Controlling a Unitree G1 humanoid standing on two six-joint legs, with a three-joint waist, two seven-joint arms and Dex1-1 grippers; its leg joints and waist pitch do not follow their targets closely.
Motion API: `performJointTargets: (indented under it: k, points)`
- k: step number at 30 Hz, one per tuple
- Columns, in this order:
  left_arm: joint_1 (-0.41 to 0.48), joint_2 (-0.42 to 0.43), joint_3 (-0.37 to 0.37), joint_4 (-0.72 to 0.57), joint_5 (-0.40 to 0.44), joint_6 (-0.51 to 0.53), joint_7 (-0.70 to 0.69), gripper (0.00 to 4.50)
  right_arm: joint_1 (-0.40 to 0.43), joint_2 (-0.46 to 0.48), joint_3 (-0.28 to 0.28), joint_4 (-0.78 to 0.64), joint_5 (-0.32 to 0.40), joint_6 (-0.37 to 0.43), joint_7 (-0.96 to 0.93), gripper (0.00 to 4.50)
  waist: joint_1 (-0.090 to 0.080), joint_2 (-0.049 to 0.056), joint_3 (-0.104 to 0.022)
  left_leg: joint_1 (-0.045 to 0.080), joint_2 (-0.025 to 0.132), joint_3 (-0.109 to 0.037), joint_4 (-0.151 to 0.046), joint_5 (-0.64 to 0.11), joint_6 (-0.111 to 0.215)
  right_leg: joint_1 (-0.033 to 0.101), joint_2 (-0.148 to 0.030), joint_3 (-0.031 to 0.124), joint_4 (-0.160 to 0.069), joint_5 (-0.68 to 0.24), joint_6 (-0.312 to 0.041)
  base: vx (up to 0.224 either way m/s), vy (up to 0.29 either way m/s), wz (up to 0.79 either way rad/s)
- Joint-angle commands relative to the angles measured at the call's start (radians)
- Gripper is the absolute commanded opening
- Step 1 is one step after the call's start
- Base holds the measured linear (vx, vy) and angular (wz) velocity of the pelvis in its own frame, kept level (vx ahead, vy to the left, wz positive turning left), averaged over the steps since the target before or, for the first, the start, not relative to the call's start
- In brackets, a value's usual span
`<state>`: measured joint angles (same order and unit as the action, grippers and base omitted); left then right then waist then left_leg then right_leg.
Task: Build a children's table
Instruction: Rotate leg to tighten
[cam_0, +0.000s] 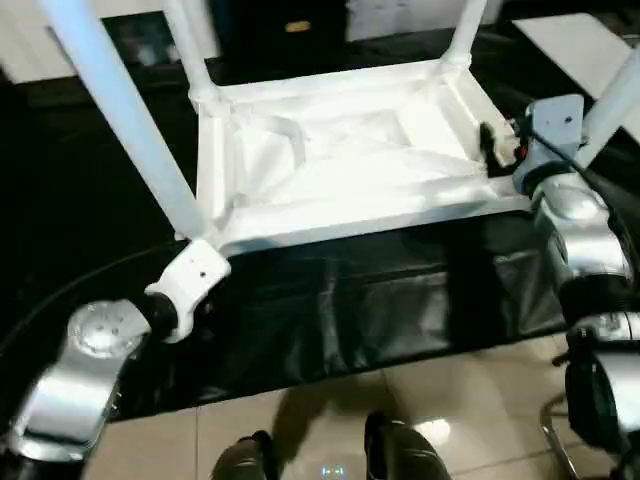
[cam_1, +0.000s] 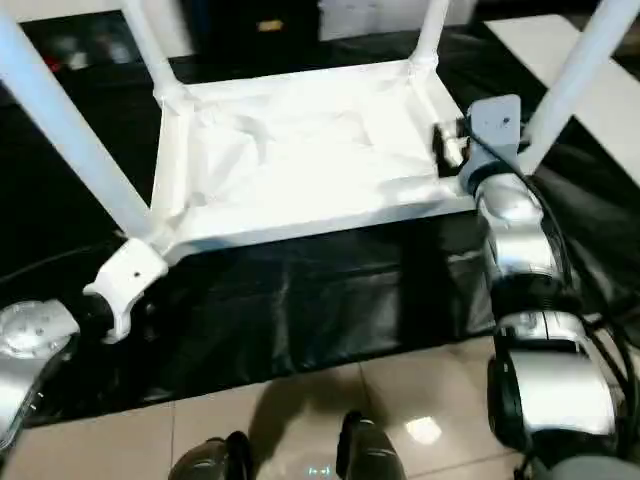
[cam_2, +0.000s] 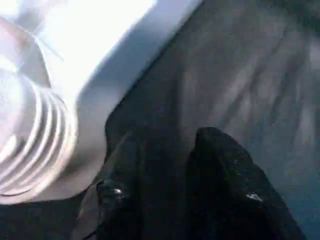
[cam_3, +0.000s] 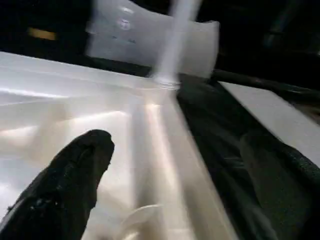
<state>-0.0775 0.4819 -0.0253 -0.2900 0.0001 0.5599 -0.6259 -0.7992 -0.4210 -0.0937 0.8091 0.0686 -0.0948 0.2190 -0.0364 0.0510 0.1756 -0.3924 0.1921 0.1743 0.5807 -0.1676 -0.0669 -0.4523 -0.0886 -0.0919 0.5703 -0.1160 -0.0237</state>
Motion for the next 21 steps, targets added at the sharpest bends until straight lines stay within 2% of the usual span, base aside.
performJointTargets:
  k: [1, 2, 3, 4, 6, 8, 10, 11, 12, 14, 16, 17, 18, 19, 20, 21]
  points:
    - [0.019, 0.006, 0.04, -0.008, -0.014, -0.001, 0.028, 2.01, 0.014, 0.008, 0.003, -0.026, 0.021, -0.002, 0.041, 4.5, 0.003, -0.007, -0.073, 0.003, 0.009, 0.0, -0.052, -0.245, 0.13, 0.074, -0.032, 0.032, -0.066, -0.364, -0.194, 0.0, 0.0, 0.0]
    - [0.063, -0.065, 0.115, -0.027, -0.047, -0.014, 0.099, 2.11, 0.092, 0.012, 0.022, -0.159, 0.088, 0.053, 0.149, 4.5, -0.002, 0.003, -0.067, 0.002, 0.007, -0.001, -0.053, -0.264, 0.135, 0.072, -0.028, 0.03, -0.067, -0.383, -0.194, 0.0, 0.0, 0.0]
    - [0.095, -0.112, 0.164, -0.038, -0.062, -0.035, 0.147, 2.11, 0.158, 0.014, 0.038, -0.276, 0.149, 0.111, 0.236, 4.5, -0.006, -0.005, -0.063, 0.0, 0.01, 0.0, -0.054, -0.277, 0.136, 0.075, -0.027, 0.029, -0.078, -0.4, -0.167, 0.0, 0.0, 0.0]
    - [0.106, -0.125, 0.178, -0.041, -0.065, -0.044, 0.161, 2.28, 0.182, 0.014, 0.044, -0.318, 0.171, 0.132, 0.263, 4.5, -0.004, -0.005, -0.063, -0.001, 0.01, -0.003, -0.055, -0.275, 0.141, 0.076, -0.025, 0.028, -0.079, -0.406, -0.158, 0.0, 0.0, 0.0]
    - [0.152, -0.166, 0.223, -0.042, -0.07, -0.111, 0.216, 2.37, 0.3, 0.009, 0.078, -0.504, 0.251, 0.226, 0.325, 4.5, -0.006, -0.005, -0.064, 0.001, 0.014, -0.008, -0.061, -0.289, 0.146, 0.067, -0.024, 0.026, -0.085, -0.459, -0.138, 0.0, 0.0, 0.0]
    - [0.161, -0.18, 0.24, -0.039, -0.076, -0.132, 0.232, 2.51, 0.342, 0.007, 0.089, -0.566, 0.276, 0.26, 0.328, 4.5, -0.003, -0.002, -0.055, 0.005, 0.015, -0.008, -0.065, -0.313, 0.135, 0.06, -0.021, 0.027, -0.097, -0.515, -0.109, 0.0, 0.0, 0.0]
    - [0.167, -0.204, 0.264, -0.031, -0.096, -0.166, 0.247, 2.6, 0.411, 0.005, 0.102, -0.665, 0.314, 0.316, 0.331, 4.5, 0.002, 0.002, -0.053, 0.011, 0.016, -0.01, -0.068, -0.337, 0.117, 0.054, -0.024, 0.026, -0.104, -0.562, -0.091, 0.0, 0.0, 0.0]
    - [0.166, -0.21, 0.27, -0.028, -0.104, -0.172, 0.247, 2.79, 0.439, 0.002, 0.109, -0.703, 0.327, 0.337, 0.329, 4.5, 0.002, 0.001, -0.051, 0.012, 0.015, -0.012, -0.069, -0.348, 0.105, 0.054, -0.025, 0.026, -0.107, -0.585, -0.075, 0.0, 0.0, 0.0]
    - [0.154, -0.217, 0.28, -0.021, -0.122, -0.187, 0.25, 2.85, 0.484, -0.003, 0.118, -0.76, 0.342, 0.367, 0.328, 4.5, 0.006, 0.004, -0.049, 0.013, 0.016, -0.014, -0.073, -0.354, 0.098, 0.053, -0.025, 0.027, -0.11, -0.594, -0.061, 0.0, 0.0, 0.0]
    - [0.139, -0.226, 0.292, -0.016, -0.133, -0.191, 0.252, 2.91, 0.51, -0.003, 0.116, -0.798, 0.348, 0.397, 0.33, 4.5, 0.013, 0.005, -0.047, 0.016, 0.017, -0.014, -0.075, -0.368, 0.089, 0.048, -0.024, 0.028, -0.114, -0.601, -0.052, 0.0, 0.0, 0.0]
    - [0.061, -0.225, 0.315, 0.025, -0.172, -0.206, 0.235, 3.07, 0.565, 0.007, 0.116, -0.868, 0.355, 0.47, 0.315, 4.5, 0.017, 0.004, -0.05, 0.016, 0.015, -0.015, -0.076, -0.367, 0.081, 0.049, -0.025, 0.029, -0.113, -0.593, -0.05, 0.0, 0.0, 0.0]
    - [0.029, -0.209, 0.313, 0.056, -0.178, -0.219, 0.226, 3.18, 0.579, 0.008, 0.122, -0.887, 0.357, 0.496, 0.314, 4.5, 0.021, 0.002, -0.053, 0.024, 0.013, -0.013, -0.073, -0.361, 0.081, 0.043, -0.024, 0.032, -0.115, -0.591, -0.045, 0.0, 0.0, 0.0]
    - [-0.004, -0.191, 0.309, 0.092, -0.184, -0.234, 0.206, 3.31, 0.587, 0.011, 0.132, -0.892, 0.35, 0.508, 0.312, 4.5, 0.025, 0.01, -0.052, 0.019, 0.014, -0.017, -0.076, -0.346, 0.083, 0.048, -0.025, 0.031, -0.112, -0.566, -0.05, 0.0, 0.0, 0.0]
    - [-0.004, -0.191, 0.309, 0.092, -0.184, -0.234, 0.206, 3.31, 0.587, 0.011, 0.132, -0.892, 0.35, 0.508, 0.312, 4.5, 0.024, 0.008, -0.051, 0.014, 0.014, -0.019, -0.078, -0.342, 0.083, 0.051, -0.026, 0.03, -0.11, -0.557, -0.051, 0.0, 0.0, 0.0]
    - [-0.059, -0.169, 0.311, 0.148, -0.195, -0.236, 0.183, 3.33, 0.593, 0.015, 0.145, -0.897, 0.34, 0.528, 0.299, 4.5, 0.024, 0.01, -0.053, 0.011, 0.013, -0.02, -0.079, -0.337, 0.082, 0.055, -0.029, 0.03, -0.105, -0.541, -0.051, 0.0, 0.0, 0.0]
    - [-0.075, -0.163, 0.312, 0.164, -0.2, -0.235, 0.177, 3.39, 0.594, 0.015, 0.149, -0.898, 0.337, 0.534, 0.295, 4.5, 0.024, 0.009, -0.056, 0.017, 0.011, -0.017, -0.075, -0.329, 0.082, 0.05, -0.029, 0.033, -0.105, -0.529, -0.057, 0.0, 0.0, 0.0]
